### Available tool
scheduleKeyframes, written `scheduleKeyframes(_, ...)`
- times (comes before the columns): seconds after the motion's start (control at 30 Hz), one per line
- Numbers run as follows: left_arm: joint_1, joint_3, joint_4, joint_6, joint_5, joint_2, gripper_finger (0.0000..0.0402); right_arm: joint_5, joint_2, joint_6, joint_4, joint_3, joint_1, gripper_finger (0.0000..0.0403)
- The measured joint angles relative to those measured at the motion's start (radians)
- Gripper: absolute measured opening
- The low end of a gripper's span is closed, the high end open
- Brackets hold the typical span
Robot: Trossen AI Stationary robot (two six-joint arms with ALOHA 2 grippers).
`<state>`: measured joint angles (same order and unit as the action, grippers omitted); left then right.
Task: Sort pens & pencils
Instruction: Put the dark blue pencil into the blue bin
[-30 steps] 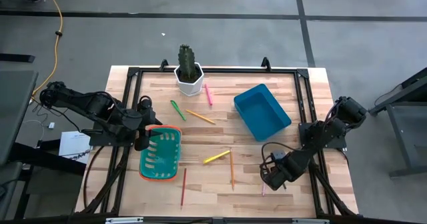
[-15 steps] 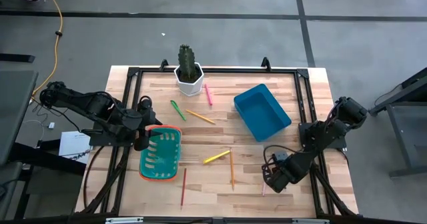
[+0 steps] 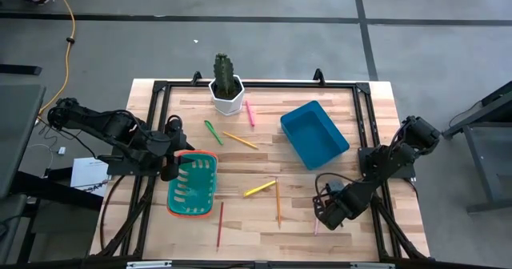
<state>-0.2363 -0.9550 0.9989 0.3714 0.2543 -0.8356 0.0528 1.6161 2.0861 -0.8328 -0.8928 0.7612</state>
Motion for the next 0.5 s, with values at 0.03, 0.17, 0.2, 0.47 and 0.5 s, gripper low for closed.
scheduleKeyframes(0.03, 0.000, 0.000, 0.000, 0.000, 0.000, 0.000, 0.0175, 0.000, 0.000, 0.000, -0.010, 0.000, 0.000, 0.0113)
scheduleKeyframes(0.17, 0.000, 0.000, 0.000, 0.000, 0.000, 0.000, 0.0175, 0.000, 0.000, -0.017, -0.010, 0.000, -0.011, 0.0113)
scheduleKeyframes(0.2, 0.000, 0.000, 0.000, 0.000, 0.000, 0.000, 0.0175, 0.000, 0.000, -0.020, 0.000, 0.000, -0.012, 0.0113)
scheduleKeyframes(0.47, 0.000, 0.000, 0.000, 0.000, 0.000, 0.000, 0.0175, 0.001, 0.000, -0.026, -0.016, 0.004, -0.016, 0.0113)
scheduleKeyframes(0.5, 0.000, 0.000, 0.000, 0.000, 0.000, 0.000, 0.0175, 0.007, 0.000, -0.025, 0.002, 0.009, -0.016, 0.0113)
